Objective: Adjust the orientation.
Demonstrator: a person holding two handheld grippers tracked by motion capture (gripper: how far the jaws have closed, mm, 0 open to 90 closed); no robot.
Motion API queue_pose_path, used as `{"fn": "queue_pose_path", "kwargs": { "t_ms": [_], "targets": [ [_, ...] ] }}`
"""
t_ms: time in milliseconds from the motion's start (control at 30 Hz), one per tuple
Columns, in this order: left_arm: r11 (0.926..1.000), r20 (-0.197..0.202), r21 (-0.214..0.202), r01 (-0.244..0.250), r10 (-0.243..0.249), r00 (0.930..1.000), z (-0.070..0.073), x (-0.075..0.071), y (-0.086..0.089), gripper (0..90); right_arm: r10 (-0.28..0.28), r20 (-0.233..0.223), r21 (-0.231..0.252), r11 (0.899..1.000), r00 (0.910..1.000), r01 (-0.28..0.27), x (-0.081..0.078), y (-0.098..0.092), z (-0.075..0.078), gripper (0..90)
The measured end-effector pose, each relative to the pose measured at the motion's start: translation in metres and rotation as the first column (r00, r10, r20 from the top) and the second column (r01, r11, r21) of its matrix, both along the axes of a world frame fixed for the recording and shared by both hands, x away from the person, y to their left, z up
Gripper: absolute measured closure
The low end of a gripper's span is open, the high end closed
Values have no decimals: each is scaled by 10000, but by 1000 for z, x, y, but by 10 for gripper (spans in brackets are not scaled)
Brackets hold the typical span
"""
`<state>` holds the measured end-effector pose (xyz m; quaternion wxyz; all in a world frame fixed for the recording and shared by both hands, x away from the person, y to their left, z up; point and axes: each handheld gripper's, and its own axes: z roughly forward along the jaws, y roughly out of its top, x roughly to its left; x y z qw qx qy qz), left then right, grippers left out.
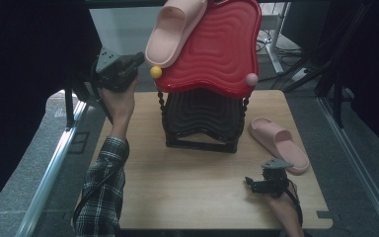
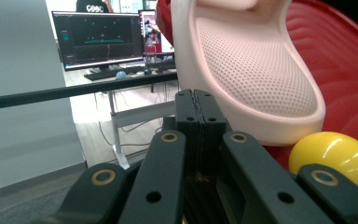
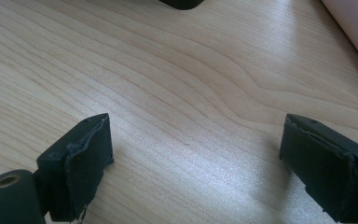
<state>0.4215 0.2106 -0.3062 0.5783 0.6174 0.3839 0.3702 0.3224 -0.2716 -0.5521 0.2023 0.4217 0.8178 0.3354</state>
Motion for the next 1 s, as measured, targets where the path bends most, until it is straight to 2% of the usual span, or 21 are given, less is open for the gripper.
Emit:
{"fn": "queue_pose_path", "kwargs": {
  "t_ms": [100, 200, 267, 333, 367, 400, 467, 500, 633, 700, 733, 767, 867, 967, 1000],
  "targets": [
    [9993, 22, -263, 275, -275, 9996, -5, -1, 4, 893, -6, -9, 1, 10000, 10000, 6, 0, 0, 0, 94],
    [9996, 70, -156, 216, -215, 9997, -5, -2, 4, 890, -5, -11, 1, 10000, 10000, 5, 0, 0, 0, 94],
    [9999, 132, 14, 127, -127, 9998, 0, -1, 5, 865, -7, -11, 1, 10000, 10000, 7, 0, 0, 0, 94],
    [9995, 247, -297, 142, -135, 9996, 5, 0, 7, 850, -8, -12, 2, 10000, 10000, 8, 0, 0, 0, 94],
    [9995, 247, -297, 142, -135, 9996, 5, 0, 7, 845, -9, -12, 4, 10000, 10000, 9, 0, 0, 0, 94],
    [9991, 298, -409, 133, -120, 9995, 14, 3, 8, 844, -8, -11, 2, 10000, 10000, 8, 0, 0, 0, 94],
    [9997, 310, -243, 102, -94, 9995, 19, 5, 7, 841, -8, -14, 2, 10000, 10000, 8, 0, 0, 0, 94],
    [9999, 410, -150, 70, -64, 9991, 30, 10, 3, 840, -7, -12, 2, 10000, 10000, 7, 0, 0, 0, 94],
    [9999, 526, 50, 124, -127, 9985, 54, 25, -10, 821, 5, -13, -3, 10000, 10000, -5, 0, 0, 0, 94],
    [9993, 513, 363, 25, -43, 9987, 63, 33, -18, 804, 8, -11, -4, 10000, 10000, -8, 0, 0, 0, 94],
    [9993, 513, 363, 25, -43, 9987, 63, 33, -18, 798, 9, -10, -3, 10000, 10000, -9, 0, 0, 0, 94],
    [9972, 393, 731, -159, 130, 9991, 73, 44, -27, 790, 8, -18, 2, 10000, 10000, -8, 0, 0, 0, 94],
    [9962, 389, 839, -245, 213, 9990, 79, 51, -34, 776, -12, -25, -12, 10000, 10000, 12, -1, 0, 0, 94],
    [9921, 127, 1122, -565, 555, 9984, 85, 65, -44, 767, -5, -32, -3, 10000, 10000, 5, -1, 0, 0, 94],
    [9921, 127, 1122, -565, 555, 9984, 85, 65, -44, 766, -5, -32, -3, 10000, 10000, 5, -1, 0, 0, 94]
  ]
}}
